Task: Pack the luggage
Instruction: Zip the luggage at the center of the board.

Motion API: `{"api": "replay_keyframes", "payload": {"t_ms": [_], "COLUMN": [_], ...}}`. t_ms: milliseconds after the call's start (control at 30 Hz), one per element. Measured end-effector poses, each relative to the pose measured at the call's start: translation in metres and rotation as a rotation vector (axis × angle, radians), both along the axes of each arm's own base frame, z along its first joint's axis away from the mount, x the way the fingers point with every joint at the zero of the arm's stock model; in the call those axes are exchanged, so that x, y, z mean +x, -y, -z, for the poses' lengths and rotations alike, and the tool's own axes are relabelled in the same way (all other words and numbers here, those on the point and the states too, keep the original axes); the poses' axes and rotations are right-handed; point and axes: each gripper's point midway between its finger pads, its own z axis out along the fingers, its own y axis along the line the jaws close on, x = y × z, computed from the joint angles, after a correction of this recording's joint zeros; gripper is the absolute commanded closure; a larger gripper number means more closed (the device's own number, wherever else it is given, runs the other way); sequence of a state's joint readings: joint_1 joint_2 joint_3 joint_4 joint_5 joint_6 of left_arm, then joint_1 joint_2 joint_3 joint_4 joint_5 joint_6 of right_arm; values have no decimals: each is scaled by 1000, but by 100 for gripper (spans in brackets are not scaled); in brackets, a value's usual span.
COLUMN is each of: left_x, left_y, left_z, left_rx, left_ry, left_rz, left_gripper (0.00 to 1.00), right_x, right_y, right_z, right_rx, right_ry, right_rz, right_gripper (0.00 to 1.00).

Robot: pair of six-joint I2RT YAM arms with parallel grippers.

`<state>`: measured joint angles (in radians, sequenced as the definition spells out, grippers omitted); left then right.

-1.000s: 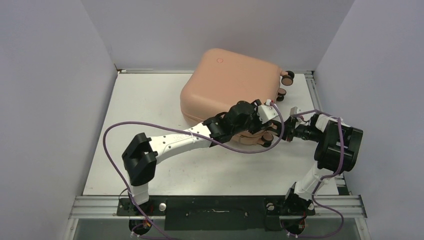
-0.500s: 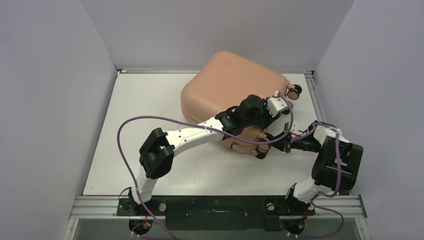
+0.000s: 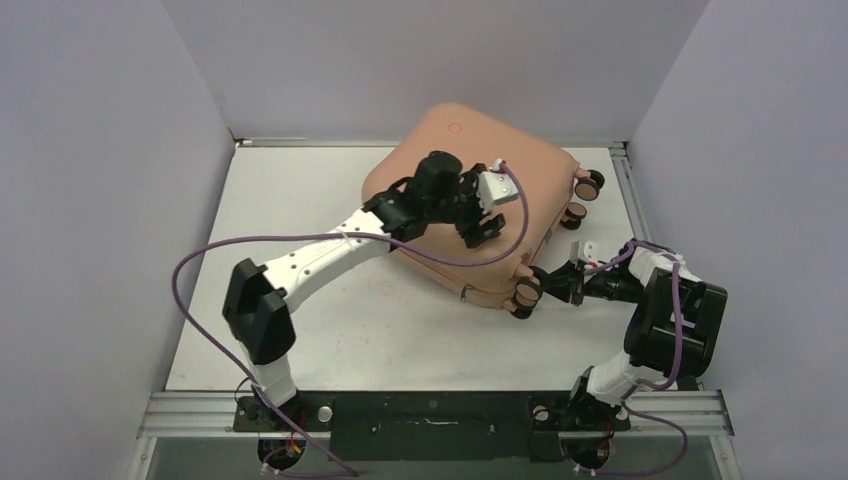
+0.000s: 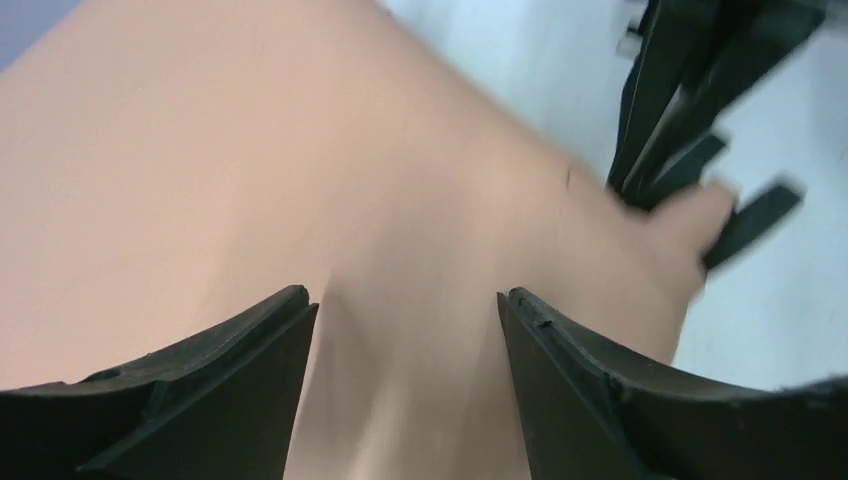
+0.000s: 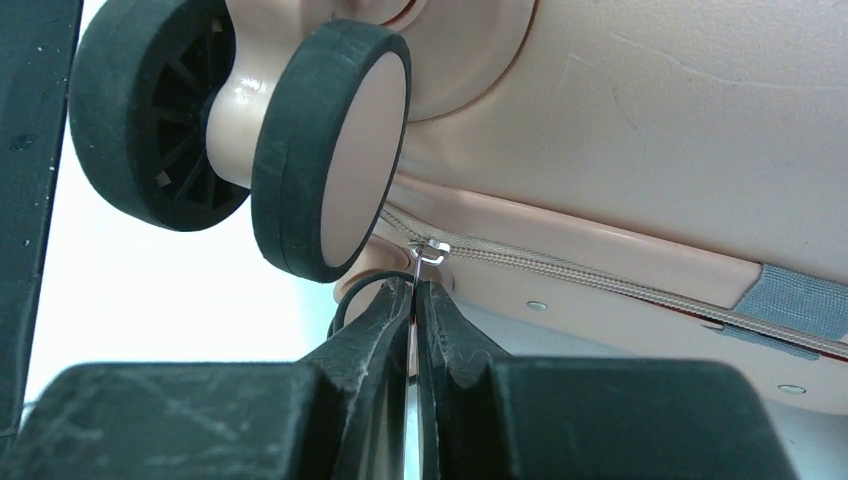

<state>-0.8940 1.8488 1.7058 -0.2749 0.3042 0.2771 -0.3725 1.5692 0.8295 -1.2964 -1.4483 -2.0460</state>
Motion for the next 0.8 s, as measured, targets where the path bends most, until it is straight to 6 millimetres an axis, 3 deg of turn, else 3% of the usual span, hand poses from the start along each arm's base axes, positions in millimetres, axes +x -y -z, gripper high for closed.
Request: {"api": "replay_keyframes", "payload": {"t_ms": [100,200,300,533,800], "left_x": [-5,-27,-50,-53,-44], "left_y": [-45,-58,-51,-25,5], "left_z": [-2,8,35,41,43], "left_rx": [80,156,259,322,347], "left_ry": [96,199,319,477,478], "left_rz": [31,91,149,94,29], "left_gripper": [21,13,5,4,4], "right_x": [0,0,0,3,16], "right_y": [1,2,3,15,35], "right_z": [-1,-1,0,0,4], "right_rx": [1,2,-4,-51,-109], "right_ry": [-8,-18,-21,13,91], "right_rz": [3,6,6,28,72], "right_gripper": [95,95,95,95,95]}}
